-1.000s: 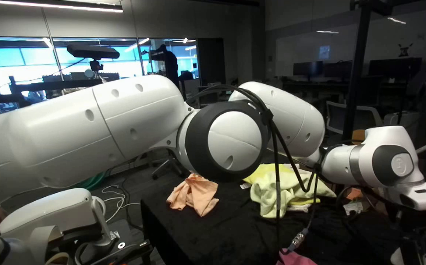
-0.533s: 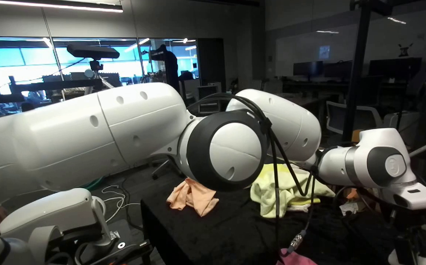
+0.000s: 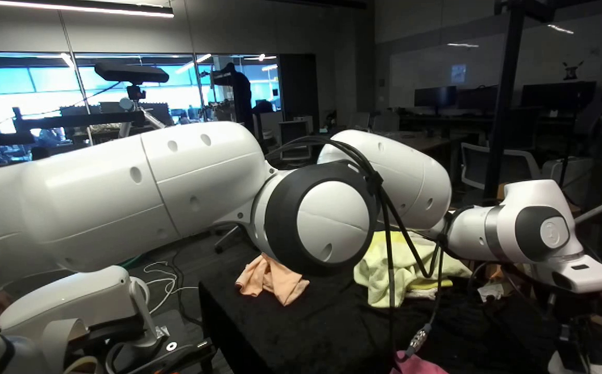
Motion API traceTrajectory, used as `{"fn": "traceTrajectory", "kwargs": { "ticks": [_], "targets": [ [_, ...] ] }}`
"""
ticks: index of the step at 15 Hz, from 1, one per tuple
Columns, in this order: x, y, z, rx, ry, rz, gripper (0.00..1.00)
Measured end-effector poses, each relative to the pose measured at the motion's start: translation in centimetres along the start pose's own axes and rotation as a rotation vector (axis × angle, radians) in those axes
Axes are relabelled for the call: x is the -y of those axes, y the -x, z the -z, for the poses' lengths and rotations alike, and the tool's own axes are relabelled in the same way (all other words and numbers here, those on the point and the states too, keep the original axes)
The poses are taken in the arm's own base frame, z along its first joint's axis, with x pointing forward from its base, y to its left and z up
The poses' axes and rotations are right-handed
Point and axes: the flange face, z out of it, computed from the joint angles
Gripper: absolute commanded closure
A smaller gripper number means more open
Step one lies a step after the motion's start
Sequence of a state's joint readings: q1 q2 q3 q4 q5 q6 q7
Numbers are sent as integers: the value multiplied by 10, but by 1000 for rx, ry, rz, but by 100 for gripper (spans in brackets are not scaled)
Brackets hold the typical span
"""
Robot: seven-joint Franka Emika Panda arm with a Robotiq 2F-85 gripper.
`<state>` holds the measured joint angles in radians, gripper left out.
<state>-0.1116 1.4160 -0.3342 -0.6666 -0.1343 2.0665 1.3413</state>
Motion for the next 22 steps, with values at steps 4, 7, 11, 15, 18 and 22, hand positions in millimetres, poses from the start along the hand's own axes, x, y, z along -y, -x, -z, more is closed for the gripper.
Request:
{"fn": "traceTrajectory", "kwargs": {
  "ticks": [4, 7, 11, 15, 18, 22],
  "targets": [
    [1, 1, 1, -1, -5, 1, 91],
    [2, 3, 1, 3, -9, 5, 90],
    [9, 10, 9, 16, -52, 37, 89],
    [20, 20, 27, 20, -117, 78, 90],
    [25, 27, 42, 15, -141, 90, 88],
    [25, 36, 64, 10, -158, 135, 90]
  ]
}}
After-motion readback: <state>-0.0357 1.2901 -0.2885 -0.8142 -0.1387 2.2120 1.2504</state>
